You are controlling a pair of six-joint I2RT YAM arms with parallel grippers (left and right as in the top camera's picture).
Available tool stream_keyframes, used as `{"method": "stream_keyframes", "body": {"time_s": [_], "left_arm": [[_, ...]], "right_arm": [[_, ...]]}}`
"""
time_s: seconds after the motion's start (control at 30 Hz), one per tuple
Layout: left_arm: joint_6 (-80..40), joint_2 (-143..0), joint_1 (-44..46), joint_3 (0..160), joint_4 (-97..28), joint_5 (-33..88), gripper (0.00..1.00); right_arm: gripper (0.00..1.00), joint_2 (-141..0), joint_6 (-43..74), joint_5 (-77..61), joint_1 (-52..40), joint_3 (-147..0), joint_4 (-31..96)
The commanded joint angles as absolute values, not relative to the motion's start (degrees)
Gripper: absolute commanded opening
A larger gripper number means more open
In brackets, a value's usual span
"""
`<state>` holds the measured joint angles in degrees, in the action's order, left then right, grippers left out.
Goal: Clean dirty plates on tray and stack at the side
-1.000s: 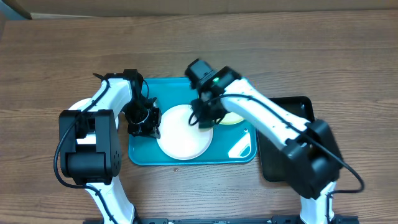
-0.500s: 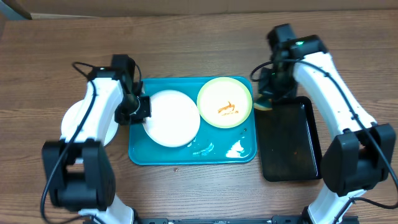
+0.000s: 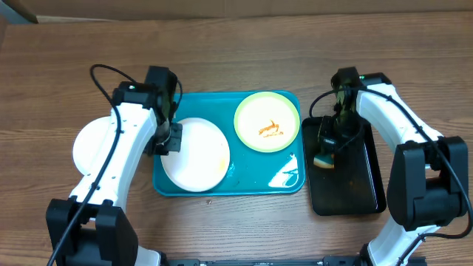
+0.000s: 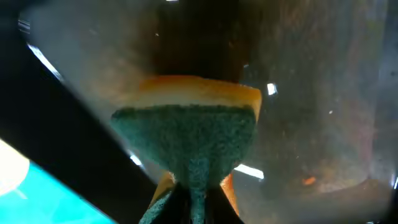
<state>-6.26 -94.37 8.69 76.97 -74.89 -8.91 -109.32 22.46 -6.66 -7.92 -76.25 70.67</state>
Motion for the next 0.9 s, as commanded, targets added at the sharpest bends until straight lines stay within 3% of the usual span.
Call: {"method": "stream_keyframes", "body": {"time_s": [0.0, 0.4, 0.87], "left_arm": [[-2.7, -94.5, 9.4, 77.8, -76.1, -10.5, 0.04], [-0.4, -95.8, 9.3, 77.8, -85.3, 8.6, 0.04], [-7.3, -98.2, 8.9, 78.1, -87.0, 4.8, 0.04]], "right_arm": [[0.04, -107.7, 22.1, -7.2, -8.0, -76.2, 70.1], [0.04, -107.7, 22.1, -7.2, -8.0, -76.2, 70.3], [0.04, -107.7, 19.8, -7.8, -8.0, -76.2, 70.8]]}}
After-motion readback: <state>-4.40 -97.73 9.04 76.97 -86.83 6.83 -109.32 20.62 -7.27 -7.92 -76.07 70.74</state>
